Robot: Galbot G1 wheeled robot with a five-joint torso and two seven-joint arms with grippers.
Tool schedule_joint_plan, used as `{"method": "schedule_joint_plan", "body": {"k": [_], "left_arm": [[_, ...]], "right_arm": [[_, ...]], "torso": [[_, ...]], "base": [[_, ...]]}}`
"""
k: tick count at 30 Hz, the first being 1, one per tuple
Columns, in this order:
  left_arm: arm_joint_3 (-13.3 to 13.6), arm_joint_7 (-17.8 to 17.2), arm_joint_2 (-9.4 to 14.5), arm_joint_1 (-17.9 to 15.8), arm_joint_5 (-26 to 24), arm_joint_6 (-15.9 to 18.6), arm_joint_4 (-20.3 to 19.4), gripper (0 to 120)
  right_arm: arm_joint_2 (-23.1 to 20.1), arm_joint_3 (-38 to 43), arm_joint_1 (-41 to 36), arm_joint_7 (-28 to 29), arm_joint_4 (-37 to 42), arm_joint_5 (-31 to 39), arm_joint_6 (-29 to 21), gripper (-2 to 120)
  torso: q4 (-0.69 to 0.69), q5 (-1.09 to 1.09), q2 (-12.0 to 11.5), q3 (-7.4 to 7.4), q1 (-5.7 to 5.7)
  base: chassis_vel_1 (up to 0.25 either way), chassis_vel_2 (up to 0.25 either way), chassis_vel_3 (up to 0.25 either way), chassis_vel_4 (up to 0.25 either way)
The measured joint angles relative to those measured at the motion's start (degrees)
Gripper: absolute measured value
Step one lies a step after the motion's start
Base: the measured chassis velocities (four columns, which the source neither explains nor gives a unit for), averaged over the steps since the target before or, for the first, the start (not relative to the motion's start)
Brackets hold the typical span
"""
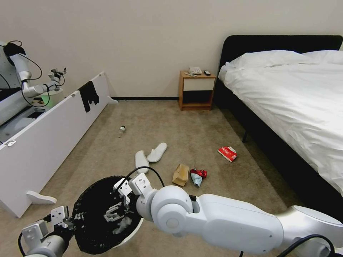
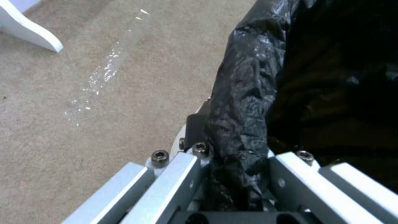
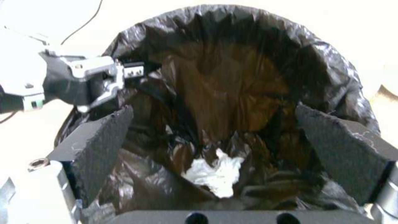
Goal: Pick up the trash bin, then pick up the garbage from the floor and place it into the trash bin.
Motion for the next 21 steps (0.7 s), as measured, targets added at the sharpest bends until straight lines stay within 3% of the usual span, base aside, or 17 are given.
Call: {"method": "schedule_joint_plan", "body": {"k": [10,14,15,16,17,18,21], "left_arm": [[-0.15,0.1,-0.06,-0.03,-0.01,0.0,0.24,2],[-0.28,0.1,0.19,-0.11,0.39,0.0,0.99,2],[-0.28,0.1,0.19,-0.11,0.39,0.0,0.99,2],[-0.42,0.1,0.3,-0.09,0.49,0.0,1.2,2],[-0.42,0.1,0.3,-0.09,0.49,0.0,1.2,2],[-0.57,0.1,0.41,-0.09,0.59,0.0,1.39,2],[-0.78,0.12,0.49,-0.12,0.7,0.0,1.56,2]], "right_arm": [[0.33,3.2,0.78,-0.25,1.01,-1.67,2.2,100],[-6.46,10.26,1.22,-0.54,6.55,-0.12,2.66,100],[-6.46,10.26,1.22,-0.54,6.55,-0.12,2.66,100],[-10.6,13.65,0.55,-1.62,8.73,-0.36,3.44,100],[-10.6,13.65,0.55,-1.62,8.73,-0.36,3.44,100],[-14.31,17.63,-1.1,-3.27,10.53,-1.55,4.91,100],[-18.68,24.38,-5.43,-5.92,12.55,-3.49,7.59,100]], "torso": [[0.02,0.0,0.0,0.0,0.0],[0.02,0.01,0.0,0.0,0.01],[0.02,0.01,0.0,0.0,0.01],[-0.01,0.0,0.0,0.0,0.0],[-0.01,0.0,0.0,0.0,0.0],[-0.02,0.01,0.0,0.0,0.0],[-0.01,0.02,0.0,0.0,0.0]], "base": [[0.0,0.0,0.0,0.0],[0.0,0.0,0.0,0.0],[0.0,0.0,0.0,0.0],[0.0,0.0,0.0,0.0],[0.0,0.0,0.0,0.0],[0.0,0.0,0.0,0.0],[0.0,0.0,0.0,0.0]]}}
